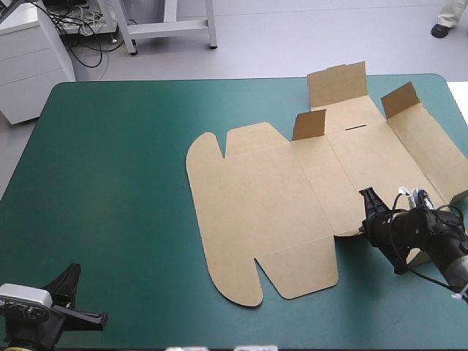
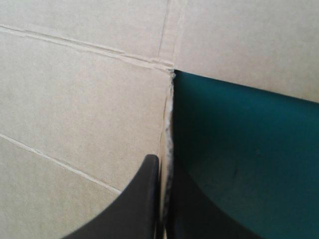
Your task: Fold the box
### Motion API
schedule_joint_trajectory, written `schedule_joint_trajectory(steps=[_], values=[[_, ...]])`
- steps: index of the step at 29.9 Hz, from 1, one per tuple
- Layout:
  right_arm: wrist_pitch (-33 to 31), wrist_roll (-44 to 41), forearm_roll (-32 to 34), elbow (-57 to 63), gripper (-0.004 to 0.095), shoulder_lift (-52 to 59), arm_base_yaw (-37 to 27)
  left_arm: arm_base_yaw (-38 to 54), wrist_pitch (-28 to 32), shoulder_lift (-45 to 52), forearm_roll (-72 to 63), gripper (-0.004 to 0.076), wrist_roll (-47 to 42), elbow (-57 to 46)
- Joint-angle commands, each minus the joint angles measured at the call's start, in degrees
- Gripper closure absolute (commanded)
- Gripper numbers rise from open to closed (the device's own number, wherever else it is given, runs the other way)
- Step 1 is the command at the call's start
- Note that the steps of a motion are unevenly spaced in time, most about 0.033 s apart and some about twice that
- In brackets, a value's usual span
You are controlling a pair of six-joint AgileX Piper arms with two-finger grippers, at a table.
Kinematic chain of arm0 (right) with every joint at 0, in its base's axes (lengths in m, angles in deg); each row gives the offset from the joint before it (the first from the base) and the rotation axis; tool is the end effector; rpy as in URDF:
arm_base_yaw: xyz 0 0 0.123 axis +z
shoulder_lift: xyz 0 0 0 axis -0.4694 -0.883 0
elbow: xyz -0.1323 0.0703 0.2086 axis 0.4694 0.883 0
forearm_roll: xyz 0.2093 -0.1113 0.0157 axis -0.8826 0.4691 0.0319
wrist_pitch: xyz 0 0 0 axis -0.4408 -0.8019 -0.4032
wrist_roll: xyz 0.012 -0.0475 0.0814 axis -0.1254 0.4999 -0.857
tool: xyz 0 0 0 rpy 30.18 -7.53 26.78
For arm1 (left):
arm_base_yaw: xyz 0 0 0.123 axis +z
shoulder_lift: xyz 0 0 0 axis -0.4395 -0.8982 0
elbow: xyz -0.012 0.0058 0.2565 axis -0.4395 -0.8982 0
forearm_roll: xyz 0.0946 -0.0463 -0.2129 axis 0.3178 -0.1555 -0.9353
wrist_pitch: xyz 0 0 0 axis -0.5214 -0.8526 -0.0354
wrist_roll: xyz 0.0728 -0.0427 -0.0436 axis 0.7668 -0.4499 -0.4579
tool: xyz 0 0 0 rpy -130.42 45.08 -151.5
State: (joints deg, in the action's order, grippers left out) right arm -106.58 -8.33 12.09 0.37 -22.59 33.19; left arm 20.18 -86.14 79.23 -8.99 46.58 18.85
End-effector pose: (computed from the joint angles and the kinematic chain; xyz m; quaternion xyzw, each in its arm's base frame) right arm 0.2124 0.0304 0.2139 0.5114 0.8159 0.2075 0.1726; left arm 0.0325 -0.0072 0.2671 0.0857 0.7897 -0.0217 0.6071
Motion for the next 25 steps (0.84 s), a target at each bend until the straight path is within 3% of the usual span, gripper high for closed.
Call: schedule_joint_trajectory(steps=[1,9,15,25], values=[[2.4,4.4,-1.0,-1.9,0.0912,0.9,0.2,0.0,4.3,0.9,-0.2,0.0756,-0.4,1.2],[-1.5,26.4,-1.8,-4.7,0.0912,-3.1,0.2,0.0,4.3,0.9,-0.2,0.0756,-0.4,1.2],[-11.9,47.4,-0.4,-16.9,0.0912,-11.3,0.2,0.0,4.3,0.9,-0.2,0.0756,-0.4,1.2],[-33.1,72.0,0.2,-43.3,0.0912,-25.7,0.9,0.0,4.3,0.9,-0.2,0.0756,-0.4,1.2]])
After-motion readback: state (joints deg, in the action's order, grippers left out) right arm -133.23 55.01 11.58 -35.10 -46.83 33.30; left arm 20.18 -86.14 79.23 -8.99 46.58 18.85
